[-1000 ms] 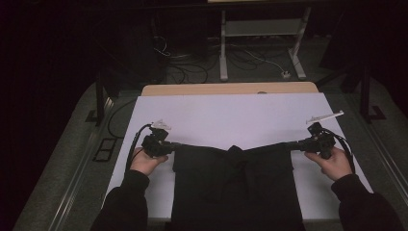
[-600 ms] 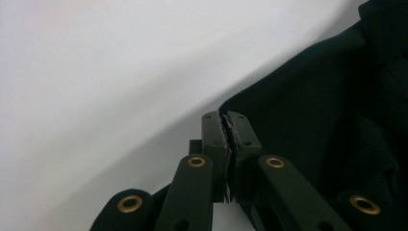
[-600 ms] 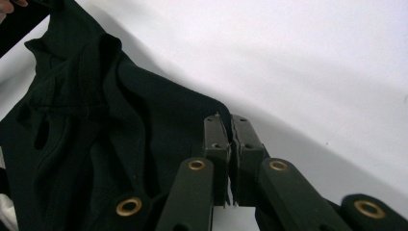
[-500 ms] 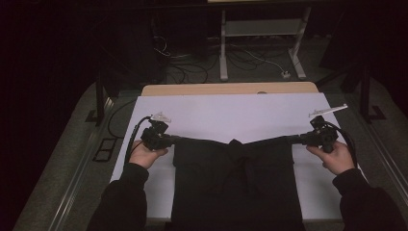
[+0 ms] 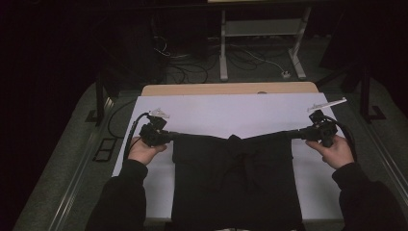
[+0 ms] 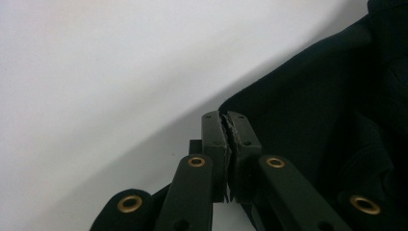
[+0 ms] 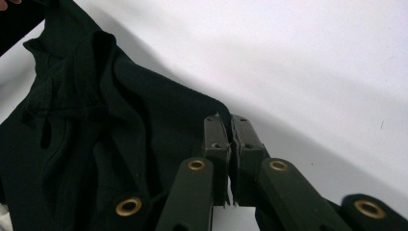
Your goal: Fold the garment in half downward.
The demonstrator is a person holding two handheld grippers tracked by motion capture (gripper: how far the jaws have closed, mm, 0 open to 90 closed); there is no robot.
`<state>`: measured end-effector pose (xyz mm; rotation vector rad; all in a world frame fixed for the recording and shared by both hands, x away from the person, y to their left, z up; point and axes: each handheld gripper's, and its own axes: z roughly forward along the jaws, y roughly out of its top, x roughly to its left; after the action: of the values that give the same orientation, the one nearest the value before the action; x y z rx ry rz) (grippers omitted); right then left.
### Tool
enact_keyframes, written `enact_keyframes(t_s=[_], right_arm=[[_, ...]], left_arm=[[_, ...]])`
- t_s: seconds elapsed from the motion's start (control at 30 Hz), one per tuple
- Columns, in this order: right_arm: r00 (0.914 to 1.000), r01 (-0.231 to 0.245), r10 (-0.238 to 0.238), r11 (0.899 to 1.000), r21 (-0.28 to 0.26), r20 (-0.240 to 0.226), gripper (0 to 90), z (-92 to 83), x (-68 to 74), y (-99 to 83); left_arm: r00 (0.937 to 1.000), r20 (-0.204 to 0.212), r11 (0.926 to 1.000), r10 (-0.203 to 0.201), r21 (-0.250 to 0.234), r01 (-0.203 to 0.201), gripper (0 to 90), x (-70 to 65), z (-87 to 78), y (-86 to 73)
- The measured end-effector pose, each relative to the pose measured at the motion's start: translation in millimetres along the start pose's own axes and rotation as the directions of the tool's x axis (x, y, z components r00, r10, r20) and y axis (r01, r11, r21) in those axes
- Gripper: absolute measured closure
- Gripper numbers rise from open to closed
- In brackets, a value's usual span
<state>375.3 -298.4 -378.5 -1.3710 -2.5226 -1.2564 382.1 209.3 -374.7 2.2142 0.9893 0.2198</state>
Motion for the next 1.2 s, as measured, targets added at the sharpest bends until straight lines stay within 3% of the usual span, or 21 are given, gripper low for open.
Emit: enact_keyframes(t_s=[0.47,0.83,1.2], right_arm=[[0.9999,0.000,0.000,1.000,-0.002,0.014,85.4,-0.2,-5.6,14.5],[0.9998,-0.001,0.001,1.000,-0.015,0.022,85.3,2.7,-12.3,23.9],[0.9996,-0.005,0.006,1.000,-0.022,0.027,85.3,6.9,-18.1,41.0]], left_arm=[[0.9996,-0.015,0.9996,0.025,0.013,-0.025,85.9,6.2,4.1,17.5],[0.9992,-0.039,0.9999,-0.011,0.006,0.012,85.9,14.0,10.2,24.7],[0.9977,-0.064,0.9997,-0.023,0.000,0.023,85.9,24.8,10.6,37.8]])
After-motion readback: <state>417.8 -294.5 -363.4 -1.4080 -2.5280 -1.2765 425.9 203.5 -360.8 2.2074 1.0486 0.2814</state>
